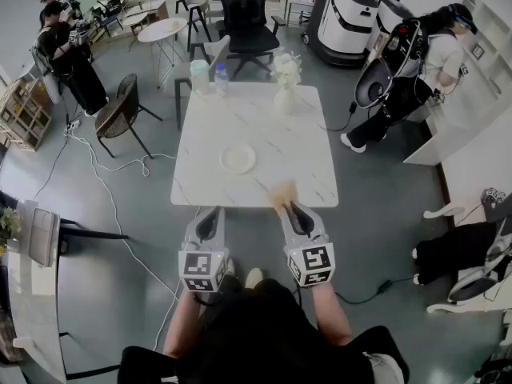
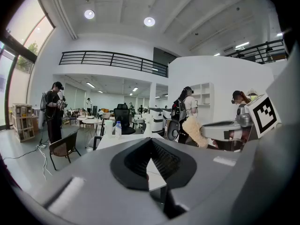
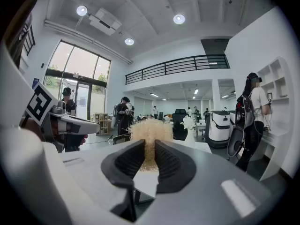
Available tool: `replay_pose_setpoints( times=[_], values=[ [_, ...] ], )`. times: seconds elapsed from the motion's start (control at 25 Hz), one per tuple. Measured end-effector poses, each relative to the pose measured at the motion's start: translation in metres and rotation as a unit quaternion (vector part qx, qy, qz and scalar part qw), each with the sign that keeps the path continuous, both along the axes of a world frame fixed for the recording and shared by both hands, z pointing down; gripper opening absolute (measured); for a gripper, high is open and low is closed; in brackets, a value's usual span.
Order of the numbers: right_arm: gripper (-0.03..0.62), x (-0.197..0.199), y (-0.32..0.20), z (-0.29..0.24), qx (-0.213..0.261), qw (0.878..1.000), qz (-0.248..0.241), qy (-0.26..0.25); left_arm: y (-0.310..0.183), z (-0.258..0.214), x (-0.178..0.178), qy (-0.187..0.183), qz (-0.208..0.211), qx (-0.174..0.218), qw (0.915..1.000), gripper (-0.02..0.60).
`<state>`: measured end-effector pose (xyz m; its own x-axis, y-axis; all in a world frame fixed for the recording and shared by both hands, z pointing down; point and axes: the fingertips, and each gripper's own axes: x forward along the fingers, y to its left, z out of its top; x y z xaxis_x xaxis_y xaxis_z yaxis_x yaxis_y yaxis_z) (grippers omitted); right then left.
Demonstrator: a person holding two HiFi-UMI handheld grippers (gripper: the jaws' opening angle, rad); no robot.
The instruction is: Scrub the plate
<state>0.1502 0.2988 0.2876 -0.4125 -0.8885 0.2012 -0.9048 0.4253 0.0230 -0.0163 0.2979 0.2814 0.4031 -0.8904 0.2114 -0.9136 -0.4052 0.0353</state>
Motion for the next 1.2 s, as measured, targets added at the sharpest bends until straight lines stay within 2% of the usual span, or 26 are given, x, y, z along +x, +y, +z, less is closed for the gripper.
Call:
replay_pose_setpoints(
  times=[0.16, 0.36, 0.68, 0.92, 1.2],
  values=[
    [0.069, 0.0, 0.001, 0.002, 0.001, 1.0, -0.001, 0.0, 0.001, 0.003, 0.001, -0.001, 0.0, -0.001, 1.0, 0.008],
    [0.069, 0.0, 0.0, 0.001, -0.001, 1.0, -0.004, -0.025, 0.002, 0.005, 0.0, -0.001, -0.001, -0.005, 1.0, 0.008],
    [0.069, -0.007, -0.016, 0.014, -0.017, 0.999, -0.013, -0.026, -0.01, 0.015, -0.007, -0.003, -0.015, -0.018, 0.9997, 0.008],
    [0.069, -0.017, -0.046, 0.024, -0.027, 0.999, -0.015, -0.025, -0.037, 0.03, -0.019, -0.005, -0.019, -0.034, 0.9992, 0.008],
    [0.069, -0.032, -0.1, 0.027, -0.038, 0.999, -0.01, -0.021, -0.095, 0.039, -0.029, 0.006, -0.014, -0.052, 0.9985, 0.008]
  ],
)
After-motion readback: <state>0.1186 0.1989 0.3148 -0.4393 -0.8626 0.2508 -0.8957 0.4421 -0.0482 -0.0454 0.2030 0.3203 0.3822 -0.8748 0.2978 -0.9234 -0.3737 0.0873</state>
